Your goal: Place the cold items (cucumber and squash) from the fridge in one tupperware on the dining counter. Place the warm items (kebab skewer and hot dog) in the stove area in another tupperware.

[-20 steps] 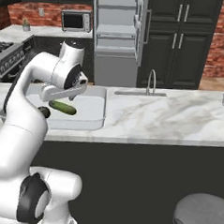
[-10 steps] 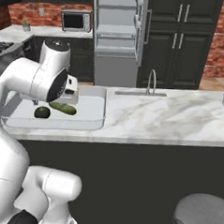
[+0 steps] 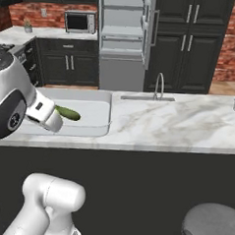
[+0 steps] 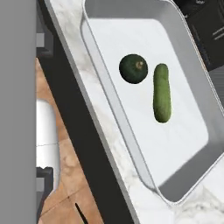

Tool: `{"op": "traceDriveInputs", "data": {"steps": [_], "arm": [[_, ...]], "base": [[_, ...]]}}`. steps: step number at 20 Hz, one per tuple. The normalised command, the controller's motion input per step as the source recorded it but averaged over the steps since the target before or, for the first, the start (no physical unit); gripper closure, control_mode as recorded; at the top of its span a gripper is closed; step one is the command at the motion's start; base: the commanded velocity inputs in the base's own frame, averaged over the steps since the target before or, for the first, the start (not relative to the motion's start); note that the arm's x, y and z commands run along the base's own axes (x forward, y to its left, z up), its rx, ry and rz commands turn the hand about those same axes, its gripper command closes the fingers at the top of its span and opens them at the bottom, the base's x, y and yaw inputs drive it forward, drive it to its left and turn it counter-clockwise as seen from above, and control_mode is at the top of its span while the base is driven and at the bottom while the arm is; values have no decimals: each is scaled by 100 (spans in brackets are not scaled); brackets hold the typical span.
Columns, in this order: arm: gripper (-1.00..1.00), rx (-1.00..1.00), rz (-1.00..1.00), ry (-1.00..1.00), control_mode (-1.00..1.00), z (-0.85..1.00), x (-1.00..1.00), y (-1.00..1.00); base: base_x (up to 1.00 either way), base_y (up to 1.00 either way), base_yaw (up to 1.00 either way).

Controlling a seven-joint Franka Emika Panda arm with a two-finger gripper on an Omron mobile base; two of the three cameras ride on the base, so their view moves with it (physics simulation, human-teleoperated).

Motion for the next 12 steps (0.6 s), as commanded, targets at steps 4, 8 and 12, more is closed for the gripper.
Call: {"op": "traceDriveInputs", "data": {"steps": [4,8,12], "arm": [[-100,0,-34,0,-100,20,-69,-16],[-100,0,-14,0,-100,11,-77,-21],[-100,0,-2,8,-100,0,-50,-12]], "base": [[0,0,0],[0,0,0],[0,0,0]]}}
